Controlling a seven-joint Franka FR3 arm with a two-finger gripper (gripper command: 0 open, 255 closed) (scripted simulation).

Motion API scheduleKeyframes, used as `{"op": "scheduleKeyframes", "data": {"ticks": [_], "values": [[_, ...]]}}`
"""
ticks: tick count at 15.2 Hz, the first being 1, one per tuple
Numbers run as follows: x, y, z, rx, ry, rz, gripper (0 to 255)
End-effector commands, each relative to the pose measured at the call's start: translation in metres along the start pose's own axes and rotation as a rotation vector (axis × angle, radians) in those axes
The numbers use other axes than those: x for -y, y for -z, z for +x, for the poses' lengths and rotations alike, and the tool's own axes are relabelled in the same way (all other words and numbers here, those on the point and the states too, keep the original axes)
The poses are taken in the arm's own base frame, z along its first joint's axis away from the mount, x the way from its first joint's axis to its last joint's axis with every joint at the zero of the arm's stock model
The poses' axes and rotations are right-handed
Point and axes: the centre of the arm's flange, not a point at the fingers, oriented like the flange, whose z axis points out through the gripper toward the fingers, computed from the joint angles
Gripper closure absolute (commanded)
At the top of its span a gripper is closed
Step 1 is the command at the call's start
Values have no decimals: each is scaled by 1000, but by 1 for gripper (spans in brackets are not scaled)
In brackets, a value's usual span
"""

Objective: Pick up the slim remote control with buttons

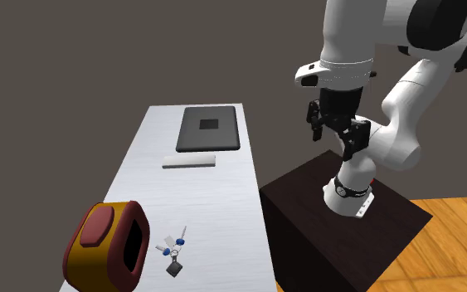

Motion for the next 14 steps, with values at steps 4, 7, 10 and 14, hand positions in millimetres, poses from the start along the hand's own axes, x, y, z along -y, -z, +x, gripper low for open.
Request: {"op": "scheduleKeyframes", "data": {"ticks": [4, 7, 10, 14], "values": [[-27, -14, 23, -9, -15, -9, 0], [-54, -28, 45, -18, -29, -17, 0], [-81, -42, 67, -27, -44, -26, 0], [-119, -59, 97, -38, -63, -37, 0]]}}
